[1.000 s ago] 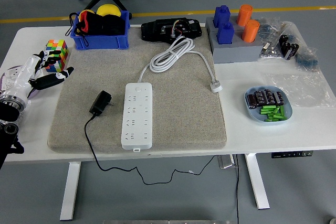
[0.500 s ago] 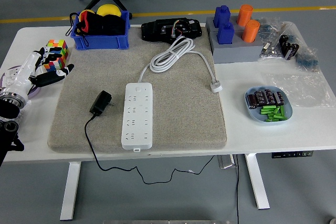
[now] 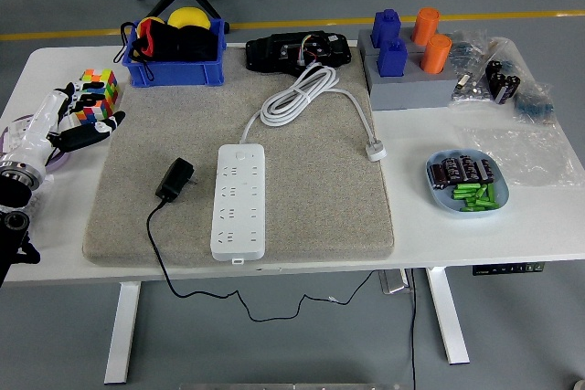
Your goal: Pull the plug out,throw it away,press the button
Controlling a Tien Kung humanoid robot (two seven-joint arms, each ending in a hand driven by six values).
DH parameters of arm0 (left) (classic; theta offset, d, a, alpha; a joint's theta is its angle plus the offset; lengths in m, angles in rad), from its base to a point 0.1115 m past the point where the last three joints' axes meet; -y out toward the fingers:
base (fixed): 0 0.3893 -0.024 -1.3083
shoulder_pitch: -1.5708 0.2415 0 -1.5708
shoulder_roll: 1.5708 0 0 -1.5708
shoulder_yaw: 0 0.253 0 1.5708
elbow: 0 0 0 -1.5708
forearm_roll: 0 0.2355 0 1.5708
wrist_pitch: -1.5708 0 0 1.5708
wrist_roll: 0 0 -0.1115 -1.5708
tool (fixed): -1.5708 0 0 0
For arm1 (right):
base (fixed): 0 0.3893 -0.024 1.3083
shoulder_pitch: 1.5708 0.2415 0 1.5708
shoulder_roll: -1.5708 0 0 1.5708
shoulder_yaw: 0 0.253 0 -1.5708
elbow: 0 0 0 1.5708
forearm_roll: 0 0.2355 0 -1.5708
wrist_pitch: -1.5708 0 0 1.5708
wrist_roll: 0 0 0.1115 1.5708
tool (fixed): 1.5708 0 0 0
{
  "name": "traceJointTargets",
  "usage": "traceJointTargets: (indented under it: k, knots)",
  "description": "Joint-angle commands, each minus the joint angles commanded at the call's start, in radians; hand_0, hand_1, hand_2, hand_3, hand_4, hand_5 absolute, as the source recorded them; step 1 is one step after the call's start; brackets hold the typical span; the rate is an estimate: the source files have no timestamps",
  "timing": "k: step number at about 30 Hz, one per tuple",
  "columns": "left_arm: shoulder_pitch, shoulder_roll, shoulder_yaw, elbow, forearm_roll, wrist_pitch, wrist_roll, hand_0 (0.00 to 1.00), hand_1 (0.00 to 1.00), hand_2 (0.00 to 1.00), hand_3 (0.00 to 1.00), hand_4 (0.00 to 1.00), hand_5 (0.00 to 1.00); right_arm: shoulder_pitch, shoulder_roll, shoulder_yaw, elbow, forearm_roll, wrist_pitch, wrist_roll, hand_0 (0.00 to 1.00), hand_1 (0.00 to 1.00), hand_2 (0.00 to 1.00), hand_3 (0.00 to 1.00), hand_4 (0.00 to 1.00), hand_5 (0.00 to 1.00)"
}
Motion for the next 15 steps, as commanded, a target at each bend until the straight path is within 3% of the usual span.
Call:
traceJointTargets:
  k: [15]
  knots:
    - [0.000, 0.004, 0.003, -0.006, 0.001, -0.002, 0.003, 0.826, 0.787, 0.746, 0.795, 0.770, 0.287, 0.000, 0.000, 0.000, 0.001, -0.001, 0.000, 0.000, 0.725, 0.679, 0.658, 0.645, 0.743, 0.607]
